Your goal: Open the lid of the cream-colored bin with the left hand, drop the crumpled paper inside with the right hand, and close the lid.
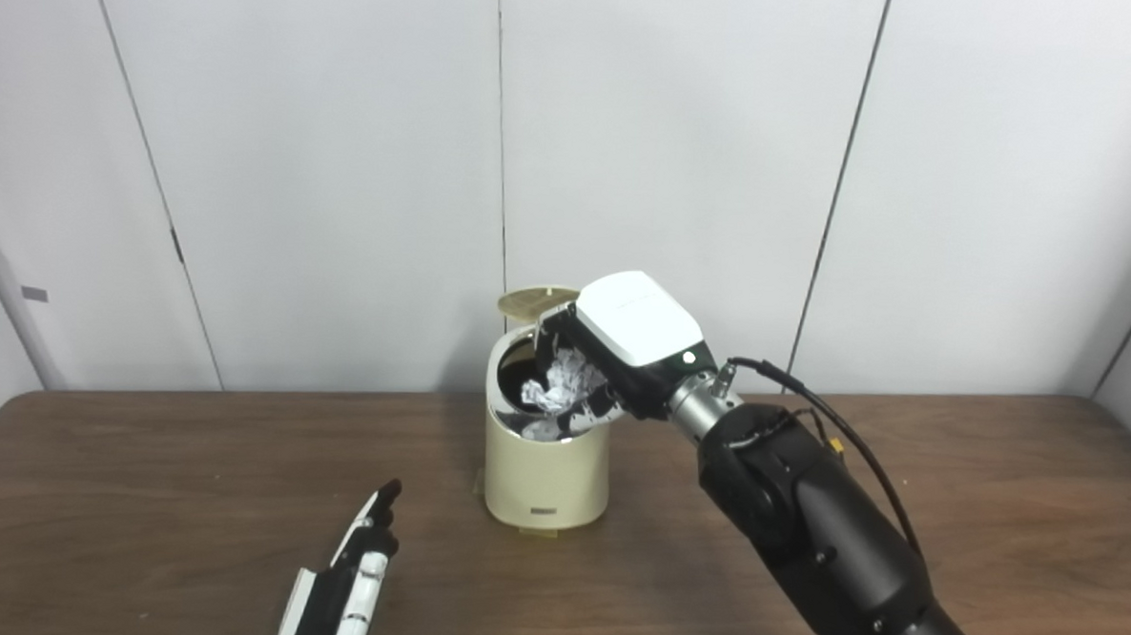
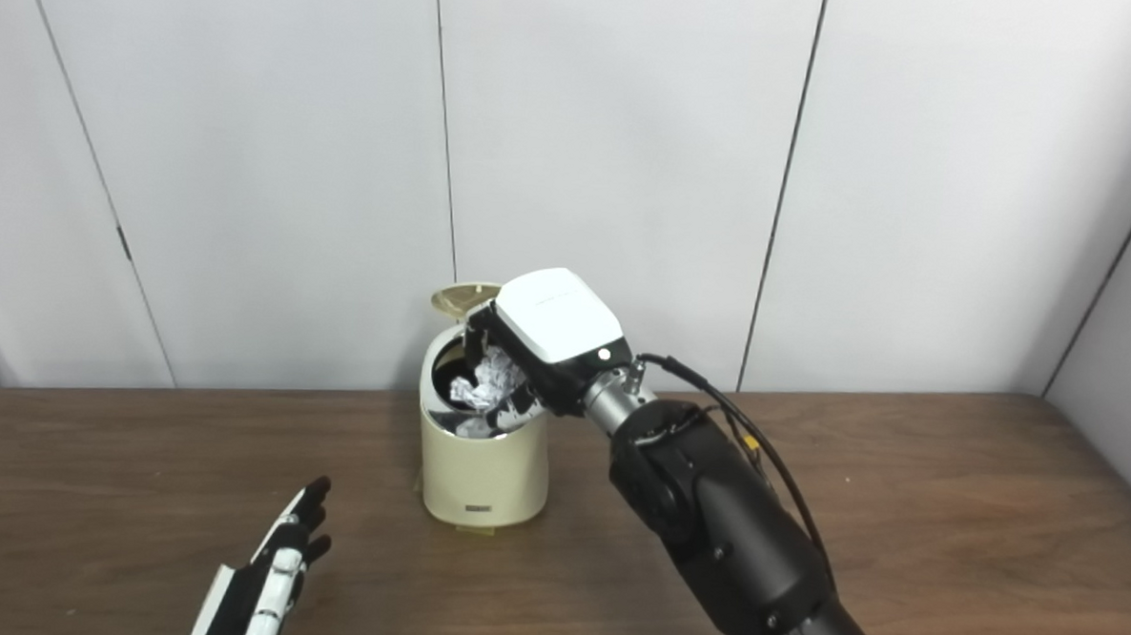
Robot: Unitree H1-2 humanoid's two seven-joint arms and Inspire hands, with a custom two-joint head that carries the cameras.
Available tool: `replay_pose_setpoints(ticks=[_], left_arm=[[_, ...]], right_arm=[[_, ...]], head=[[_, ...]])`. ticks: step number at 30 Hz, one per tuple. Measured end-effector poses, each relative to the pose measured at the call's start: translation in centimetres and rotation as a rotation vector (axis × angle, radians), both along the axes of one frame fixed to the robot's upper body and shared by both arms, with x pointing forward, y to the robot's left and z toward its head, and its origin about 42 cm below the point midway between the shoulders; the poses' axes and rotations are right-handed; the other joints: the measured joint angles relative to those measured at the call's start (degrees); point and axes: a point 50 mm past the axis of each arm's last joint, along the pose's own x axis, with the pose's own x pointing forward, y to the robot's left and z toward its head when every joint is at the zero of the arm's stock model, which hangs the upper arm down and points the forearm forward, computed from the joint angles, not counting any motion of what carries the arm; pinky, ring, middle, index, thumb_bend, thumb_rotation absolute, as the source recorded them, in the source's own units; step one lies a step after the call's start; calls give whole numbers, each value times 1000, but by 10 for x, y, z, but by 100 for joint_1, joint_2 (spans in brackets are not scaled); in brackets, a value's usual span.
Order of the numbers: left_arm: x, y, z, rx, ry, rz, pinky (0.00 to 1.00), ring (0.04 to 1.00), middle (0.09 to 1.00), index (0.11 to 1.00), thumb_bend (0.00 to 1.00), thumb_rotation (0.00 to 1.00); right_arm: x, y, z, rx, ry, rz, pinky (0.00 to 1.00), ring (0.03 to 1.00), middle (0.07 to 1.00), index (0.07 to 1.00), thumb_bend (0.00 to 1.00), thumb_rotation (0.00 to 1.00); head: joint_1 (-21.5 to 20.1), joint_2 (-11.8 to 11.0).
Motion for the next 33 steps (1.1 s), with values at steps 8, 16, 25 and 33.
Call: replay_pose_setpoints(ticks=[8, 16, 25, 33], left_arm=[[0, -1, 0, 0, 1, -3, 979, 999, 1000, 1000, 570, 959], [0, -2, -1, -2, 6, -5, 982, 1000, 1000, 1000, 544, 955], [0, -2, -1, -2, 6, -7, 978, 999, 1000, 1000, 531, 966], [0, -2, -1, -2, 6, -8, 982, 1000, 1000, 1000, 538, 952]], right_arm=[[1, -1, -9, 10, 0, -5, 264, 379, 530, 488, 514, 0], [5, -2, -14, 21, -30, -19, 263, 381, 546, 484, 511, 0], [8, -3, -19, 39, -78, -31, 246, 376, 541, 486, 511, 0], [11, -4, -24, 52, -97, -33, 256, 380, 545, 486, 511, 0]], head=[[9, -18], [18, -18], [18, -26], [26, -35]])
